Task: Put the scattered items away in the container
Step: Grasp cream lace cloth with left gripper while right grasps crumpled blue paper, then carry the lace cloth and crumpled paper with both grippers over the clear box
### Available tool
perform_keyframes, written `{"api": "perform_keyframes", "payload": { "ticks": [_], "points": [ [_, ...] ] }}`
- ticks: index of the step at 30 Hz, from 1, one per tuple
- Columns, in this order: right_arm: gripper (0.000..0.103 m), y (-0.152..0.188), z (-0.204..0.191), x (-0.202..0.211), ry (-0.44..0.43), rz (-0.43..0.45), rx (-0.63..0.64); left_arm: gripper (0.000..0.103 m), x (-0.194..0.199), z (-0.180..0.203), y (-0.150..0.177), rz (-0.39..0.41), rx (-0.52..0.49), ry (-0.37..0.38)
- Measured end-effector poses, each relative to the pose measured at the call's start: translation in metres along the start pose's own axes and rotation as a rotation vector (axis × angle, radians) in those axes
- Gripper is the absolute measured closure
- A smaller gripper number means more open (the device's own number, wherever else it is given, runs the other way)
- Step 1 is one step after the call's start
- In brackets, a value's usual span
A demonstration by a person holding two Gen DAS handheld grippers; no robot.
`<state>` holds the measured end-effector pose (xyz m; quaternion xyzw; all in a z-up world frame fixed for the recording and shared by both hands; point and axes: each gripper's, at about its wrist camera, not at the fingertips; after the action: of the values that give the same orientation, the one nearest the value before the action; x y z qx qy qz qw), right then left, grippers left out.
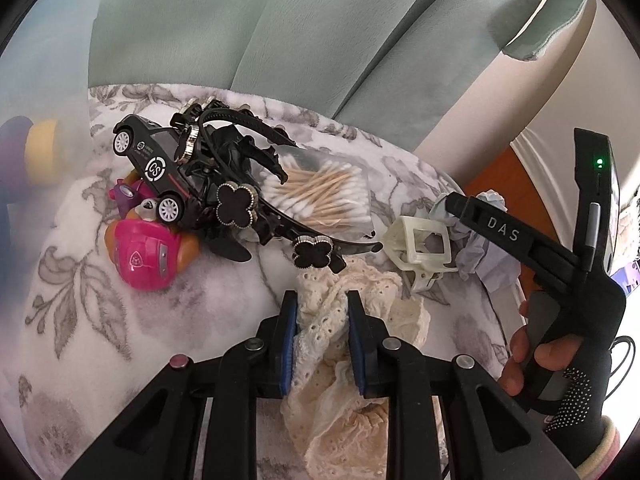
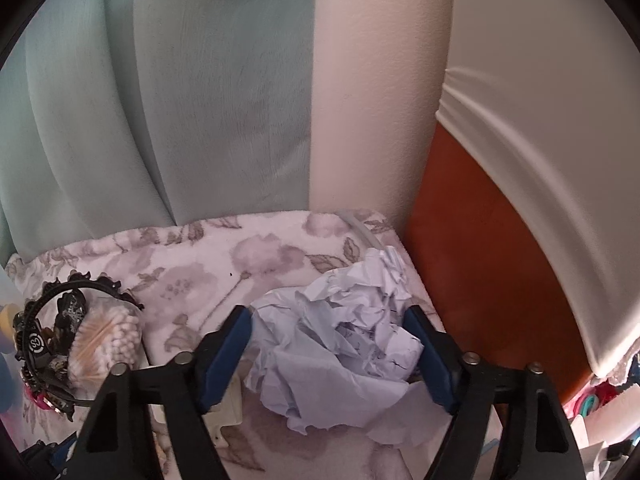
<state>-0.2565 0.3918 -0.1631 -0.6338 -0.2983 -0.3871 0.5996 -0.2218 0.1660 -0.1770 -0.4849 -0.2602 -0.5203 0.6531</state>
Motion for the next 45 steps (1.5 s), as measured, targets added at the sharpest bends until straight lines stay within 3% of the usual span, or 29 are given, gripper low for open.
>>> {"api": "perform_keyframes", "payload": {
  "ticks": [7, 9, 12, 28, 45],
  "points": [
    [0.041, -0.003, 0.004, 0.007, -0.032, -0.012, -0.027, 0.081, 0.001, 0.001, 0.001, -0.005, -0.003, -0.009],
    [0.051, -0.004, 0.005, 0.01, -0.038, -0.011, -0.033, 0.082, 0.002, 0.002, 0.001, -0.009, -0.003, -0.015],
    [0.056, -0.005, 0.007, 0.014, -0.061, -0.016, -0.045, 0.083, 0.003, 0.003, 0.002, -0.011, -0.004, -0.02],
    [0.057, 0.002, 0.0, 0.067, -0.129, 0.016, -0.077, 0.089, 0.02, 0.008, 0.012, -0.027, -0.005, -0.066],
    [0.057, 0.053, 0.006, 0.171, -0.235, 0.084, -0.183, 0.092, 0.086, 0.031, 0.037, -0.002, -0.012, -0.076]
  ]
}}
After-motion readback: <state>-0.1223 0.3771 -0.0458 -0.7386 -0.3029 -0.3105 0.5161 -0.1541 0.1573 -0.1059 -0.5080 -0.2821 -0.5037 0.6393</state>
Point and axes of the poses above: each gripper's, at about its wrist camera, not at the fingertips, and x roughly against the way its jaws point, z to its right, y to its underside, and after that the axes turned 13 degrees about -z, right-handed
